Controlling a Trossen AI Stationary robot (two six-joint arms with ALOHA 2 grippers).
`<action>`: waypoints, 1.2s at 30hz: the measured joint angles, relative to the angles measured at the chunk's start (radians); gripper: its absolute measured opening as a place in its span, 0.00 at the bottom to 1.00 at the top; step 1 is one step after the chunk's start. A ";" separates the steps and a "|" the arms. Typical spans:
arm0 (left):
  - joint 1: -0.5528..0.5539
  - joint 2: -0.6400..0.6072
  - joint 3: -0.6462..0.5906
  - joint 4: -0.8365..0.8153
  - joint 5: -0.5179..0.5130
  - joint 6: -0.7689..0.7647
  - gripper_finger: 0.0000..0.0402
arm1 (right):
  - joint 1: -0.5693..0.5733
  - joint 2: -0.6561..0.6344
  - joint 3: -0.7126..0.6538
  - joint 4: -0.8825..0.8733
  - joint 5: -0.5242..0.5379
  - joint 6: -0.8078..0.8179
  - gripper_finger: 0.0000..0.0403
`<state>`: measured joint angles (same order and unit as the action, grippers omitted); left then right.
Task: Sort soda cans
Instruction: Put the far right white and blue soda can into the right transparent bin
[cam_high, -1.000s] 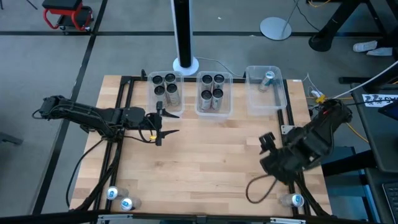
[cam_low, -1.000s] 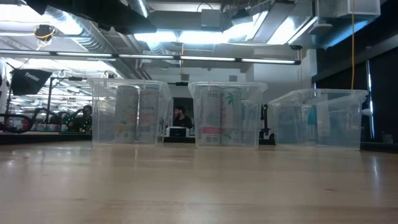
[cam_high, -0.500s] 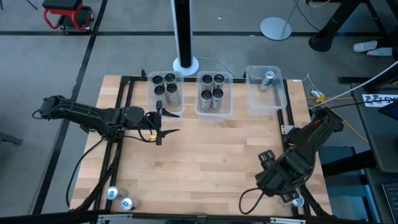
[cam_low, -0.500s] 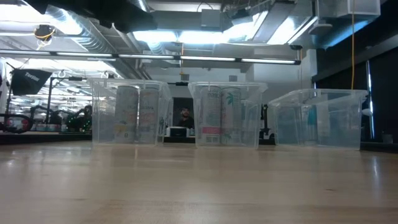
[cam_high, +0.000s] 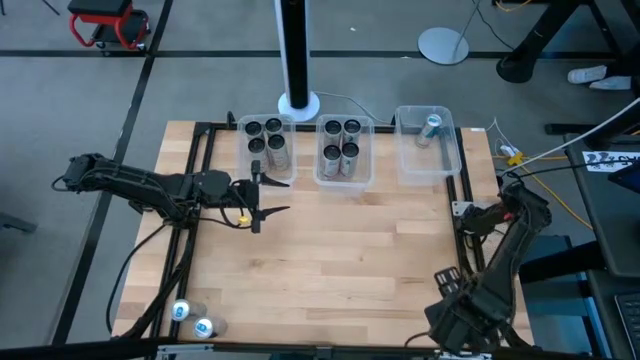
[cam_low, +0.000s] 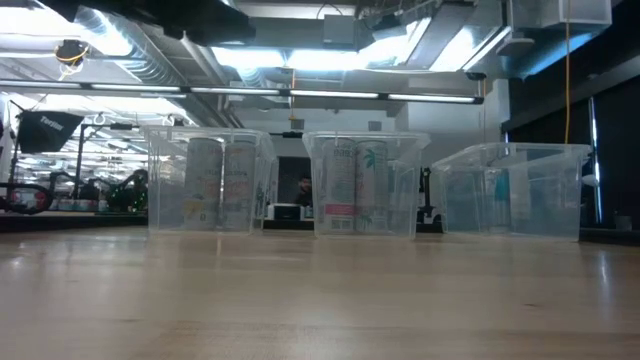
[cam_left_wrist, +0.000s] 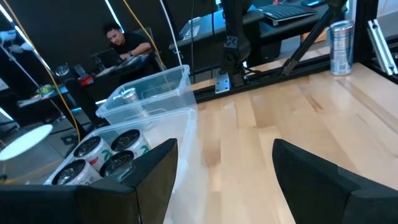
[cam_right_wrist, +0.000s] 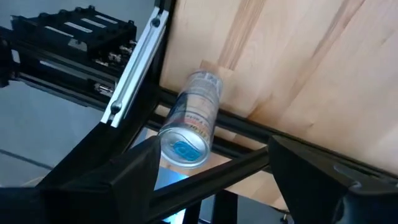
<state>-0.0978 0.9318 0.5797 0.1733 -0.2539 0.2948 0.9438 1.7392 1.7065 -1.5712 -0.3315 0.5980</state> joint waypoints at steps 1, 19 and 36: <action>0.000 0.000 0.000 0.003 0.000 0.005 0.63 | 0.011 0.001 0.000 0.001 0.014 0.017 0.74; 0.000 0.000 0.000 0.022 0.000 0.054 0.63 | 0.100 0.006 0.000 0.010 0.089 0.281 0.74; 0.000 0.000 0.000 0.026 0.000 0.049 0.63 | 0.119 0.098 -0.049 0.003 -0.039 0.204 0.74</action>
<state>-0.0978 0.9318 0.5797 0.1990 -0.2535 0.3435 1.0626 1.8370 1.6574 -1.5684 -0.3707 0.8018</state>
